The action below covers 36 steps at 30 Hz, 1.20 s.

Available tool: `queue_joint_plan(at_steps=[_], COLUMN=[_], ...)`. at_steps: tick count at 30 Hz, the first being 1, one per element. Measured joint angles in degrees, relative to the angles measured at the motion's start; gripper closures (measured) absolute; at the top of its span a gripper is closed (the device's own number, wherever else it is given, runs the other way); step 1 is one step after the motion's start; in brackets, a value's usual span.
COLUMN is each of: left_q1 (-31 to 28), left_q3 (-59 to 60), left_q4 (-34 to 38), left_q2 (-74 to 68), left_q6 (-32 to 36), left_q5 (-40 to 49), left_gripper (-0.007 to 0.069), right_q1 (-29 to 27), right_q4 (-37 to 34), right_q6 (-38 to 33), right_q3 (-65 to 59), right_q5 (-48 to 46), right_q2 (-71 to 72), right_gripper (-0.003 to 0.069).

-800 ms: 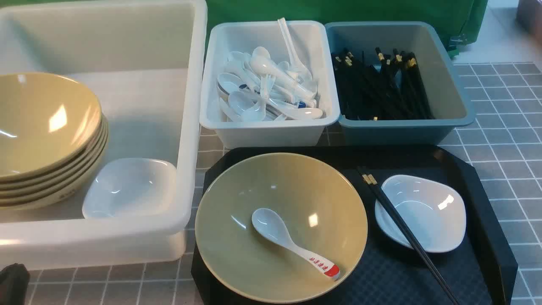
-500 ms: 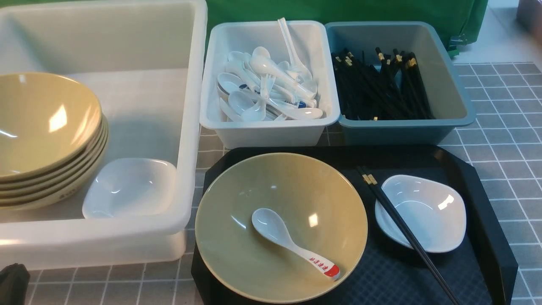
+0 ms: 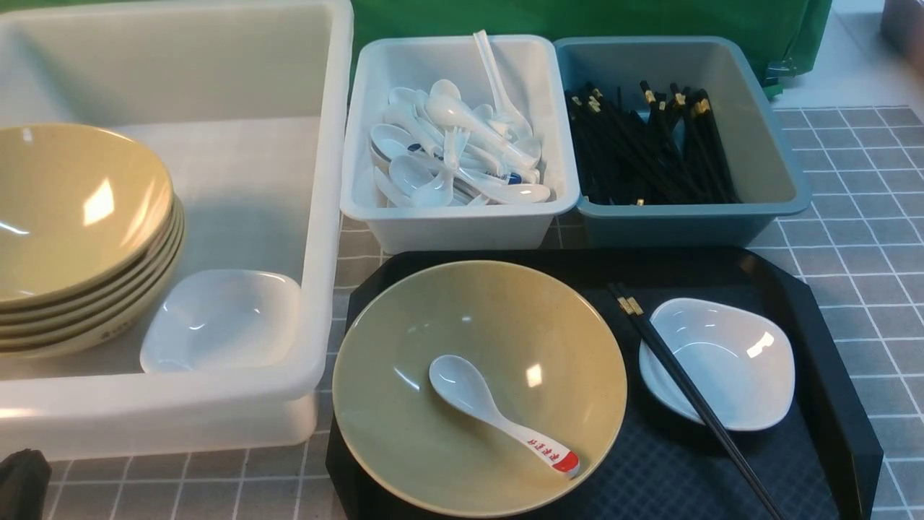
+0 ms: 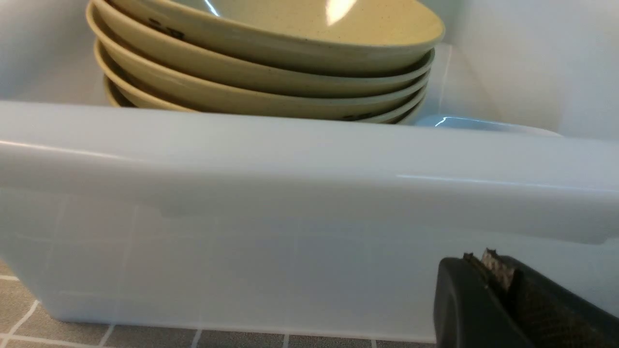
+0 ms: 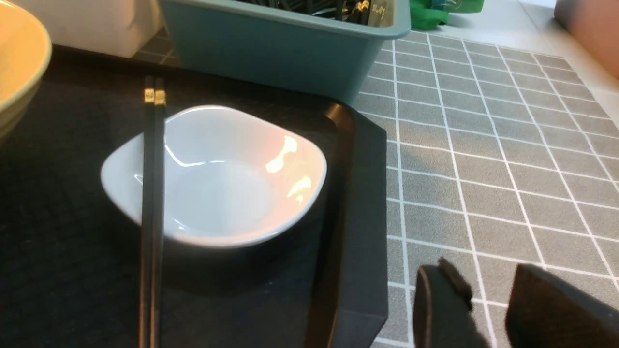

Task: On grey table put chopsticks spoon bowls plates into blue grey white boxes.
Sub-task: 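Move the grippers toward the tableware on the black tray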

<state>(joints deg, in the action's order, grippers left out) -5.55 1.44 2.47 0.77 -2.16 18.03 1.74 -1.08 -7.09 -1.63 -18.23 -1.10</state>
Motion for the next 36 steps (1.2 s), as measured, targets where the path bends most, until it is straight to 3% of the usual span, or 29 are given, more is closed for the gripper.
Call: queue_joint_plan(at_steps=[30,33,36], left_q1=[0.00,0.00,0.00], left_q3=[0.00,0.00,0.00], left_q4=[-2.47,1.03,10.60], left_q2=[0.00,0.00,0.00], left_q6=[0.00,-0.26,-3.15], left_q5=[-0.05,-0.25,-1.47], left_gripper=[0.0636,0.0636,0.0636], right_q1=[0.00,0.00,0.00], right_q4=[0.00,0.00,-0.82], right_q6=[-0.07,-0.07,2.99], right_q3=[0.00,0.00,0.00], right_q5=[0.00,0.00,0.26], right_q2=[0.00,0.00,0.00], right_gripper=[0.0421,0.0421,0.0421])
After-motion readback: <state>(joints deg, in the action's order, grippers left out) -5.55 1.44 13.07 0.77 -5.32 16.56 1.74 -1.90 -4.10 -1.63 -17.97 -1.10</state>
